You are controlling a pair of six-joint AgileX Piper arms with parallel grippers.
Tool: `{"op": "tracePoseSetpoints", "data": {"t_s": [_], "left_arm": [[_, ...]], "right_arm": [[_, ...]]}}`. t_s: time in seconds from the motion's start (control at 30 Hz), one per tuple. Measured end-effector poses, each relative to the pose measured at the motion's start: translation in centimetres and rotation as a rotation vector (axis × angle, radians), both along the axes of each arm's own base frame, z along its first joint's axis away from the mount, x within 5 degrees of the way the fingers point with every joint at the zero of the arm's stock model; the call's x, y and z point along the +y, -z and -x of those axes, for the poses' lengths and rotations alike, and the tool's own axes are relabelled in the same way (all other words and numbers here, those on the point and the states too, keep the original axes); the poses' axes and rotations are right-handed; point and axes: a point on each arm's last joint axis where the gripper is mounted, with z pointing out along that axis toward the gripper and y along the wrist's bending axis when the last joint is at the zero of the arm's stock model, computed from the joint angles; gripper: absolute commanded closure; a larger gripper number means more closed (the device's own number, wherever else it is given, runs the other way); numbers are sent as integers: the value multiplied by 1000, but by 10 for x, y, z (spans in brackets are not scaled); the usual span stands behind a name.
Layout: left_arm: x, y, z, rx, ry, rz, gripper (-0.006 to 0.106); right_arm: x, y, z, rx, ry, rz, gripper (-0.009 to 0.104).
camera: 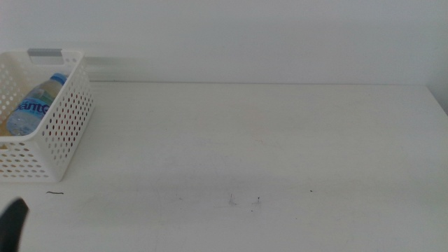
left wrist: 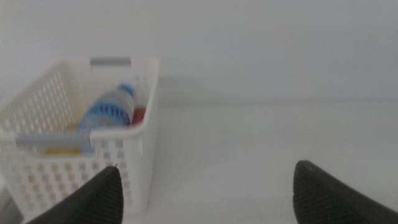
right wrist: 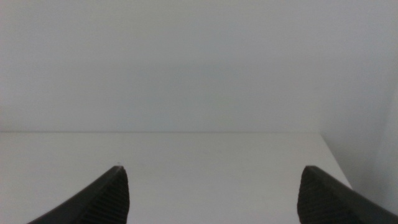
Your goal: Use arms to grab the bottles and put them into the dustbin to the left of the table.
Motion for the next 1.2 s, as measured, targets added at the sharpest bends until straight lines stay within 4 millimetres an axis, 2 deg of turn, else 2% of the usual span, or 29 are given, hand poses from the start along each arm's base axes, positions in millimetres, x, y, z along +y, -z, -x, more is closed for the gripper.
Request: {"op": "tracePoseSetpoints", "data": {"t_s": [0.13,0.3,0.5,0.73,1.2], "left_arm": [[0,22,-1,40,1,-6,7],[0,41,-4,76,2,-10,7],[-1,42,-5,54,3,-8,7],[-1,41,-5,39,3,-6,7],[0,39,-5,15,-10,-4,7]], "right_arm": [[-3,25,9,-13,33,4,4],[-2,52,6,60,35,9,4],[-2,72,3,103,34,15,4],[-2,69,2,39,28,0,4],[-1,69,2,31,27,-8,4]]}}
